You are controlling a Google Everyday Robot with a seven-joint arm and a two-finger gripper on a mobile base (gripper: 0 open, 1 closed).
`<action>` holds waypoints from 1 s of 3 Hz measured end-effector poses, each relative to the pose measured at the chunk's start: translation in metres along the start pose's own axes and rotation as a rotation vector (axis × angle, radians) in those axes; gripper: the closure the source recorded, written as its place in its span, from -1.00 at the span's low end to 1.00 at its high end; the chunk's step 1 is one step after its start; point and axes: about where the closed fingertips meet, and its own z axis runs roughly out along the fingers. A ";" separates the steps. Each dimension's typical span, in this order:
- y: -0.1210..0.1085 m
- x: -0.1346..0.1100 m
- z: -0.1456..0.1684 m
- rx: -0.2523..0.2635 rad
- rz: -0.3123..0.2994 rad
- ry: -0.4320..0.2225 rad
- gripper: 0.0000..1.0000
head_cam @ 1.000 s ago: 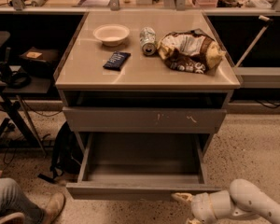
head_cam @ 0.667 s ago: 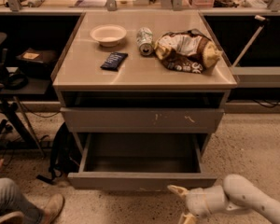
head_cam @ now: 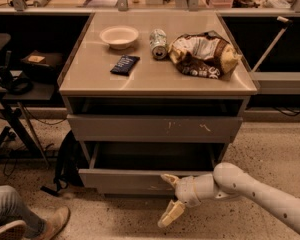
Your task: Close middle drawer
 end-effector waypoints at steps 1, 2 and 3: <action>0.000 0.000 0.000 0.000 0.000 0.000 -1.00; -0.020 0.025 0.007 0.017 0.058 0.032 -1.00; -0.045 0.057 0.016 0.000 0.136 -0.040 -1.00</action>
Offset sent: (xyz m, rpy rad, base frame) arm 0.0396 -0.0243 -0.0724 -0.0912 0.1169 -0.1046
